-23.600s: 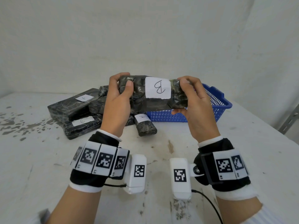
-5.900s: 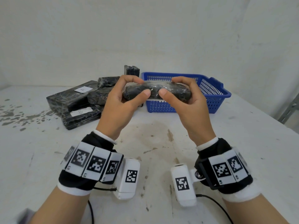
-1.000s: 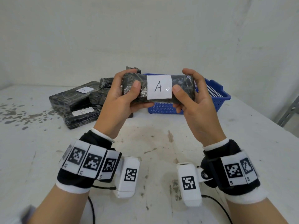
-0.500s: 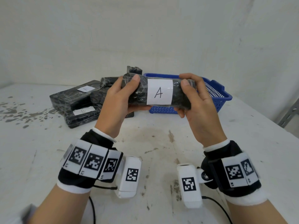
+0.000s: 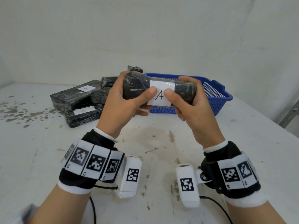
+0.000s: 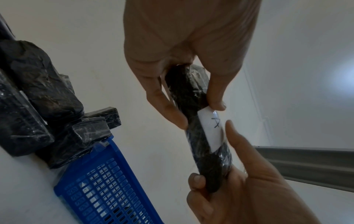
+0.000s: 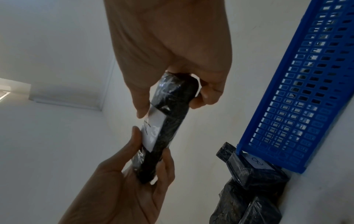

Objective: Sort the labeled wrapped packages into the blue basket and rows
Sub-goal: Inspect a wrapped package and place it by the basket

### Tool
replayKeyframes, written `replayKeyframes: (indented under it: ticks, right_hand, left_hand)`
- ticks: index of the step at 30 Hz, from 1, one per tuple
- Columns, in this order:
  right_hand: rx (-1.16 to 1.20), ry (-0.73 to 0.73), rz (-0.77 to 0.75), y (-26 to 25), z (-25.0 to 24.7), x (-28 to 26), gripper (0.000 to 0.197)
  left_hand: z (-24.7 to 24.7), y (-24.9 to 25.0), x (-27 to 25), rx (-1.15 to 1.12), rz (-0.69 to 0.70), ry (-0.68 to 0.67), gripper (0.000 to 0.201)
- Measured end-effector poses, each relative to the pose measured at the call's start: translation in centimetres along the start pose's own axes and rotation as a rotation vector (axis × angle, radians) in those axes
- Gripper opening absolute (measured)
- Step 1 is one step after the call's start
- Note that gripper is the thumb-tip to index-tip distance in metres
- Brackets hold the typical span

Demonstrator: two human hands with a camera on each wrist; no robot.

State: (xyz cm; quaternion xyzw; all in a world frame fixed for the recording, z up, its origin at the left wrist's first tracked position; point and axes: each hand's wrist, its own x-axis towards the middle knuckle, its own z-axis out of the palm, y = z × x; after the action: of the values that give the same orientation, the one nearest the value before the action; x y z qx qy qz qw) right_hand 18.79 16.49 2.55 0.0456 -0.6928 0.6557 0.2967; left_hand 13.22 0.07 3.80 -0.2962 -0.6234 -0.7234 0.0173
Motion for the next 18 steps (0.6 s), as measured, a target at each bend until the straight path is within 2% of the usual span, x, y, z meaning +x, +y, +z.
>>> replayKeyframes:
  ticks: [4,8,12,18]
  right_hand:
    - [0.014,0.018,-0.005,-0.27,0.09,-0.01,0.044]
    - [0.024,0.032,-0.051,-0.25,0.25,0.04,0.042]
    - [0.106,0.054,-0.026,0.16,0.27,0.36,0.033]
    - [0.092,0.032,-0.006,-0.39,-0.2,0.29,0.027]
  left_hand:
    - [0.06,0.0,0.04,-0.058,-0.029,-0.002,0.035]
    - [0.0,-0.17,0.44,-0.188,-0.036,0.027,0.014]
    - [-0.06,-0.25,0.5,-0.22,-0.054,0.037,0.014]
    - [-0.06,-0.27,0.51,-0.263,-0.086,0.048,0.021]
